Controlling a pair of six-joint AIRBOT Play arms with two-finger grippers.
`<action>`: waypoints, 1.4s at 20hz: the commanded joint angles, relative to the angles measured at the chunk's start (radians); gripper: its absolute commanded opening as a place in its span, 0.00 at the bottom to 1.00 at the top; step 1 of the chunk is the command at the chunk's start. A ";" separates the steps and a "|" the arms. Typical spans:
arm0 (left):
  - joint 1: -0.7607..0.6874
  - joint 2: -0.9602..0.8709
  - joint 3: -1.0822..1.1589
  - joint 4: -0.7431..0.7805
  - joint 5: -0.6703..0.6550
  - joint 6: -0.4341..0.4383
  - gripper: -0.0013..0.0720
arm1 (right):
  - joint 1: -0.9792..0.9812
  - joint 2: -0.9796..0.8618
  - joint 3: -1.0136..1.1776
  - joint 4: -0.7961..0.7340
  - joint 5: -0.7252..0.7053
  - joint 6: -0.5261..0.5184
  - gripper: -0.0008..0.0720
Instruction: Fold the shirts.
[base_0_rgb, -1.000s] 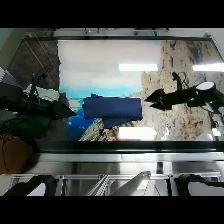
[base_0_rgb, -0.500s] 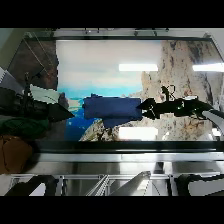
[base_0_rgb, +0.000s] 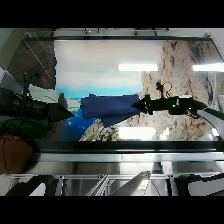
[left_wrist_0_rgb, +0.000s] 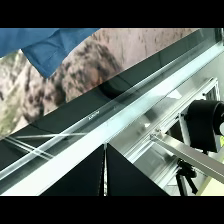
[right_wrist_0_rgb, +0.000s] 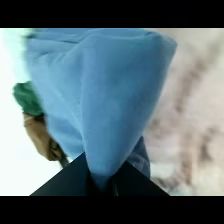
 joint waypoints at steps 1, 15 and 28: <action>0.001 0.001 0.000 0.000 0.000 -0.005 0.04 | -0.107 0.111 0.026 0.021 0.032 -0.011 0.04; 0.000 -0.051 -0.001 0.011 0.020 0.053 0.04 | -1.323 0.698 -0.063 -1.231 0.004 0.660 0.04; 0.000 -0.161 0.039 0.001 0.041 0.072 0.04 | -1.314 0.654 -0.055 -1.006 0.129 0.661 0.98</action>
